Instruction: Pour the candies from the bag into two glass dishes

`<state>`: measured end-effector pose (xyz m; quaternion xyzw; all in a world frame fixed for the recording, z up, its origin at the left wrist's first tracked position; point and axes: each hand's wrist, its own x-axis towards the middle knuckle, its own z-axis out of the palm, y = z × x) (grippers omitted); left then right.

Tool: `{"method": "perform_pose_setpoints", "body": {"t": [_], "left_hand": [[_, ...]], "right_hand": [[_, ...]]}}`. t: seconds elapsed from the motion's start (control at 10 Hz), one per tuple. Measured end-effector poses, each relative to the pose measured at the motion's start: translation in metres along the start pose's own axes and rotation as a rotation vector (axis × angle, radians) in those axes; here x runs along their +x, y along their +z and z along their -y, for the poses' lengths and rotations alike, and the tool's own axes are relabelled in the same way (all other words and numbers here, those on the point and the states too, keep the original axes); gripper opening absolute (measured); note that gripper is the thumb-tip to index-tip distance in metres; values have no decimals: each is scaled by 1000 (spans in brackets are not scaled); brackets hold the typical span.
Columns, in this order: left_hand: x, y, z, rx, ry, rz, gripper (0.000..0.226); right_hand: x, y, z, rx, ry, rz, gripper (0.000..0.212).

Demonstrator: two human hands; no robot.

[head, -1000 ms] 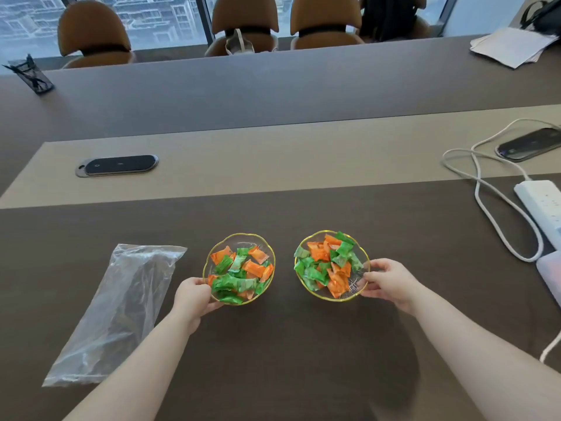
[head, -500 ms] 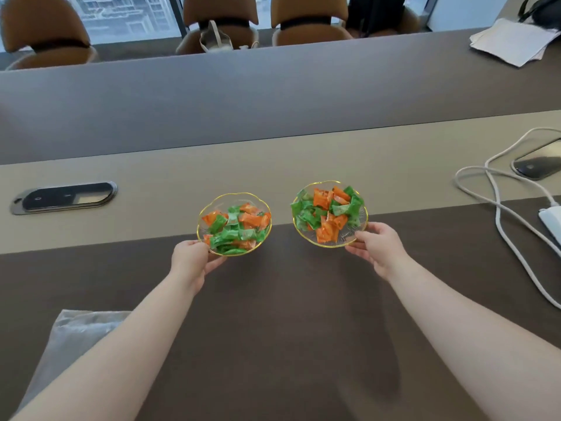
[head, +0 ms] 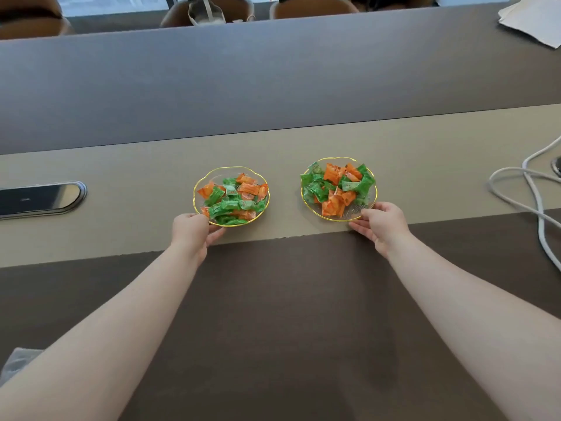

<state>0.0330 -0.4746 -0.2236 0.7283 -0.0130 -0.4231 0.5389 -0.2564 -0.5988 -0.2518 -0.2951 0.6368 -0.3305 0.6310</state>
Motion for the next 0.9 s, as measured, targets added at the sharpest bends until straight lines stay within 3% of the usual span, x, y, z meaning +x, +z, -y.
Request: {"method": "perform_pose_setpoints", "body": {"t": [0.2, 0.4, 0.5, 0.7, 0.8, 0.9], "left_hand": [[10, 4, -2, -21, 1, 22, 31], [8, 4, 2, 10, -11, 21, 32], [1, 2, 2, 63, 5, 39, 41], [-24, -6, -3, 193, 61, 41, 35], [-35, -13, -4, 227, 71, 56, 33], [-45, -23, -4, 280, 53, 75, 47]], "right_hand": [[7, 14, 2, 23, -8, -20, 26], [3, 20, 4, 42, -47, -48, 43], [-2, 17, 7, -1, -35, -54, 35], [-20, 10, 13, -108, -35, -40, 15], [-32, 8, 17, -163, -28, -3, 24], [-49, 2, 23, -274, -41, 29, 27]]}}
